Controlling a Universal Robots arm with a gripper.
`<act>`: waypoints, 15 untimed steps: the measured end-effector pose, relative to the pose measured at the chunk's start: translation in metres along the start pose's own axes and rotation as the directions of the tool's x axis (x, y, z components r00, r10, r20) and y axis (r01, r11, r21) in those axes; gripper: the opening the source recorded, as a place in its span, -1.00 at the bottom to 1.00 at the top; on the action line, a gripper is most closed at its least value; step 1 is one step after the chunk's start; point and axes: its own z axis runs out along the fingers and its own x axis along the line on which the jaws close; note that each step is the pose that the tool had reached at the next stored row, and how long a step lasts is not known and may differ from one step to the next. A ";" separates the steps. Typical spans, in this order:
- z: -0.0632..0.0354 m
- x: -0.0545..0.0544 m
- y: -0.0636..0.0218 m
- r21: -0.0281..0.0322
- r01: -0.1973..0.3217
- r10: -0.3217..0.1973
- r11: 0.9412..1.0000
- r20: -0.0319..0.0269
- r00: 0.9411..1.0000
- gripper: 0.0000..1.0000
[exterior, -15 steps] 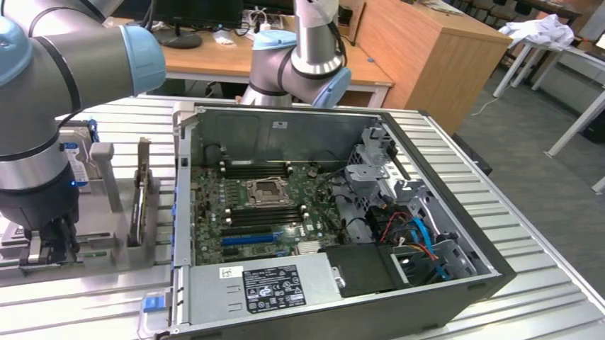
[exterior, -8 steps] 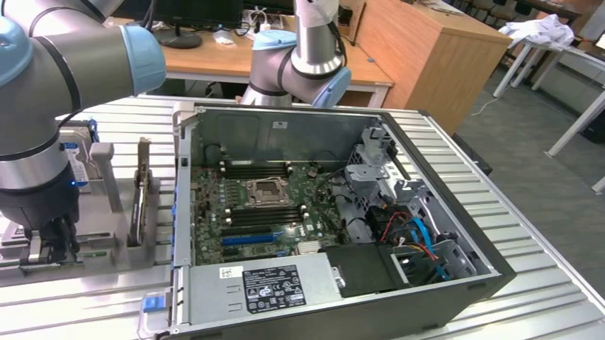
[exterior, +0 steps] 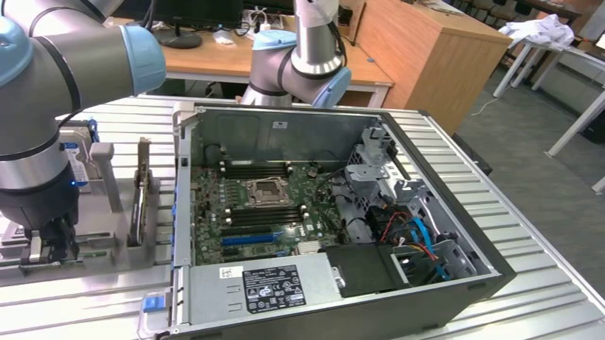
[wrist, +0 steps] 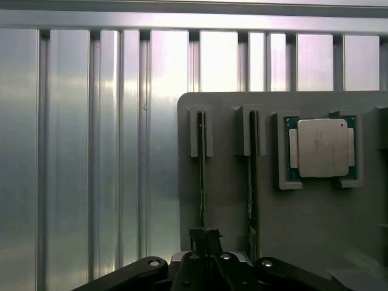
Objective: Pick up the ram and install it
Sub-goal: 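Pick up the ram and move it above insertion slot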
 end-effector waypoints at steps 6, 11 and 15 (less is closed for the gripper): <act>0.0000 0.000 0.0000 0.000 0.000 0.000 1.000 0.000 1.000 -0.76; -0.0001 0.000 0.0000 0.000 0.000 0.000 1.000 0.000 1.000 -0.76; -0.0024 0.000 0.0001 0.000 0.000 0.000 1.000 0.000 1.000 -0.76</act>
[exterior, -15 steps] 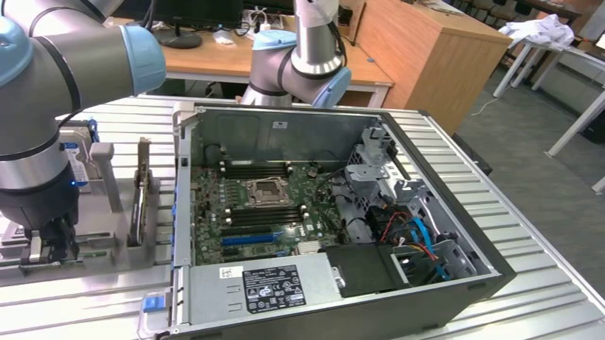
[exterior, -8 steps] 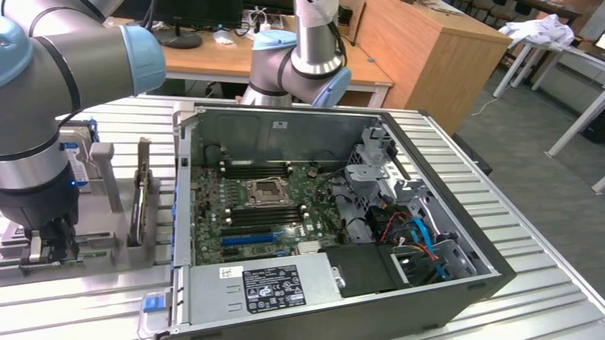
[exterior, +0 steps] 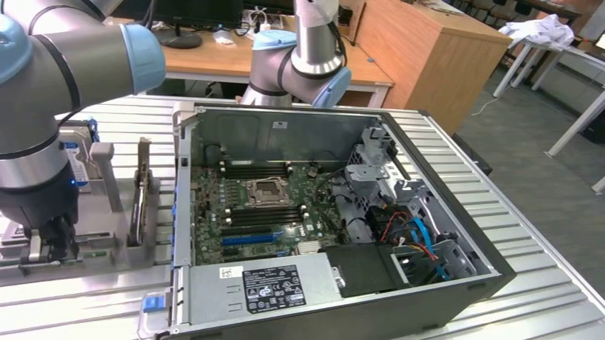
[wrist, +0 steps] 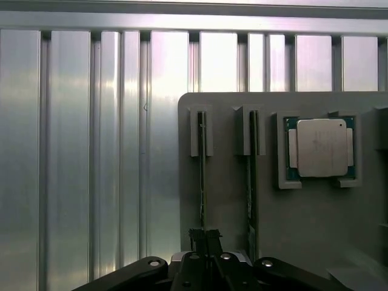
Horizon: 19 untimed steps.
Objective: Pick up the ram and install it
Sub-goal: 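Pick up the ram and move it above insertion slot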
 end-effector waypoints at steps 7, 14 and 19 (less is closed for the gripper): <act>-0.0047 0.000 0.0000 0.000 0.001 -0.001 1.000 0.000 1.000 -0.76; -0.0050 0.000 0.0000 -0.001 0.017 -0.017 1.000 0.000 1.000 -0.76; -0.0050 0.000 0.0000 0.000 0.018 -0.018 1.000 0.000 1.000 -0.76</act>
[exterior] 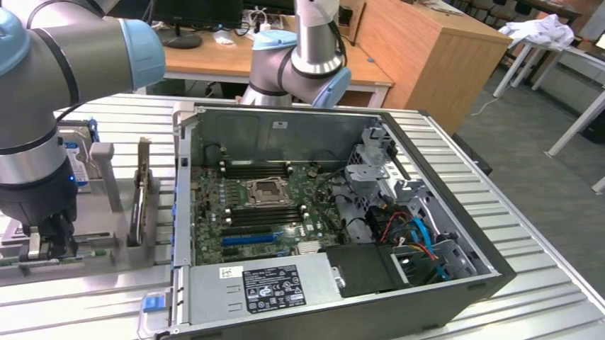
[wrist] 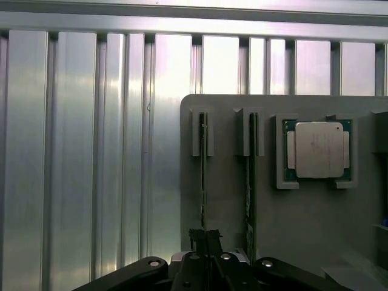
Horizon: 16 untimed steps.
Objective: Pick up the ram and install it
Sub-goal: 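Pick up the ram and move it above insertion slot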
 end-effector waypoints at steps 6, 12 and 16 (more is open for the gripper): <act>-0.0024 0.000 0.0000 0.000 0.000 0.000 1.000 0.000 1.000 -0.76; -0.0127 0.000 0.0002 0.000 0.000 0.000 1.000 0.000 1.000 -0.76; -0.0225 -0.001 0.0003 0.000 0.000 0.000 1.000 0.000 1.000 -0.76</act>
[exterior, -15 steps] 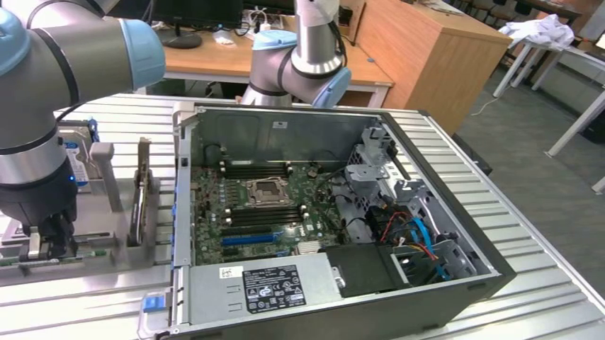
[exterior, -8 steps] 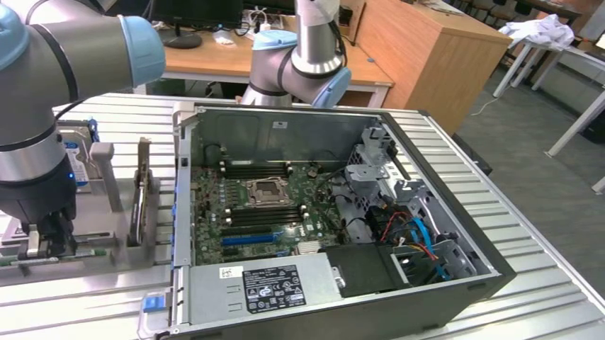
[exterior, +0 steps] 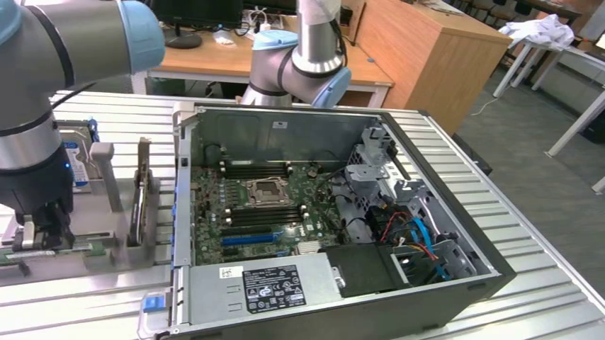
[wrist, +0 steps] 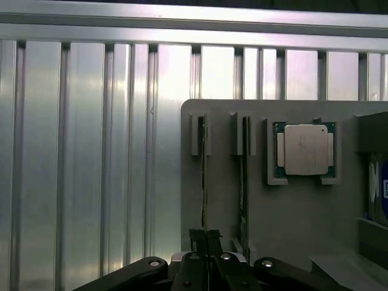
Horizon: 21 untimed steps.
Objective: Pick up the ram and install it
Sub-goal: 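Pick up the ram and move it above insertion slot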
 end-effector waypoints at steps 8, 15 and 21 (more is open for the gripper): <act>-0.0253 -0.001 0.0003 0.000 0.000 0.000 1.000 0.000 1.000 -0.76; -0.0506 -0.001 0.0009 0.000 0.000 0.000 1.000 0.000 1.000 -0.76; -0.0677 -0.002 0.0013 0.000 0.000 0.000 1.000 0.000 1.000 -0.76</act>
